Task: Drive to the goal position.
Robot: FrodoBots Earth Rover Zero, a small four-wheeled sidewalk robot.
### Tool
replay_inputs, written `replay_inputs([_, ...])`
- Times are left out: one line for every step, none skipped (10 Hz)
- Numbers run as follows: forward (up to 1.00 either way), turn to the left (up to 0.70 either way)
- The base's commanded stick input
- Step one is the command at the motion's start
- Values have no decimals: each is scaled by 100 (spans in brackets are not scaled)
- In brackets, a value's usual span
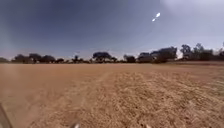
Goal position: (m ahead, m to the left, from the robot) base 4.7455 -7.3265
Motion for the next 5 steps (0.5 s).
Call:
replay_inputs([45,27])
replay_inputs([45,27])
replay_inputs([45,27])
replay_inputs([45,27])
replay_inputs([45,27])
